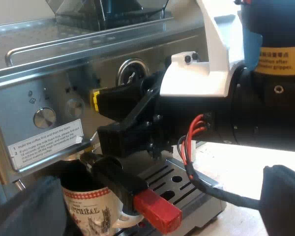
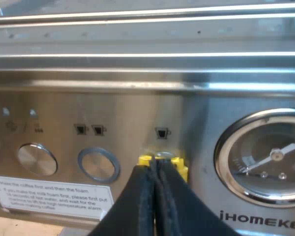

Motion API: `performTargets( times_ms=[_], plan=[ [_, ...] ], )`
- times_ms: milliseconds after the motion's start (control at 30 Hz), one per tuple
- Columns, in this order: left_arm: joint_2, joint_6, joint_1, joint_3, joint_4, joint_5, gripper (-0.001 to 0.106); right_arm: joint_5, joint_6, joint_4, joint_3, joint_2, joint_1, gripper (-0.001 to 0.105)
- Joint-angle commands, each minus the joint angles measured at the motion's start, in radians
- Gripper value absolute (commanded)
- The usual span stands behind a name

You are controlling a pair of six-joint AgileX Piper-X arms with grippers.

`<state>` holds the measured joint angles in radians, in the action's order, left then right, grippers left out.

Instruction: Place mug into machine

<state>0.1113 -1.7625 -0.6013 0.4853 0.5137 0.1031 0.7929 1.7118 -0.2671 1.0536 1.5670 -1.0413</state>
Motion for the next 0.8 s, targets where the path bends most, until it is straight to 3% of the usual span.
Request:
performTargets(
  times_ms=[33,267,400,467,533,700,800],
  plan=[
    [-0.002,-0.003,-0.001,0.006,-0.018,0.006,0.082,0.016,0.02,0.007,0.014,-0.008,0.034,0.0],
    [-0.002,0.095,-0.001,0.015,-0.097,-0.027,0.082,-0.053,0.014,0.146,0.014,-0.09,-0.027,0.003],
    [0.008,0.106,-0.001,0.042,-0.078,-0.042,0.082,-0.101,-0.007,0.277,0.014,-0.164,-0.036,0.031],
    [0.037,0.064,-0.001,0.08,-0.034,-0.047,0.082,-0.14,-0.01,0.342,0.014,-0.216,-0.036,0.047],
    [0.069,0.028,-0.001,0.109,-0.026,-0.058,0.082,-0.175,-0.009,0.39,0.014,-0.259,-0.036,0.053],
    [0.206,0.006,-0.001,0.21,-0.024,-0.078,0.082,-0.258,-0.002,0.506,0.014,-0.372,-0.029,0.054],
    [0.3,-0.013,-0.001,0.275,-0.024,-0.103,0.082,-0.316,0.041,0.58,0.014,-0.444,-0.011,0.054]
  ],
)
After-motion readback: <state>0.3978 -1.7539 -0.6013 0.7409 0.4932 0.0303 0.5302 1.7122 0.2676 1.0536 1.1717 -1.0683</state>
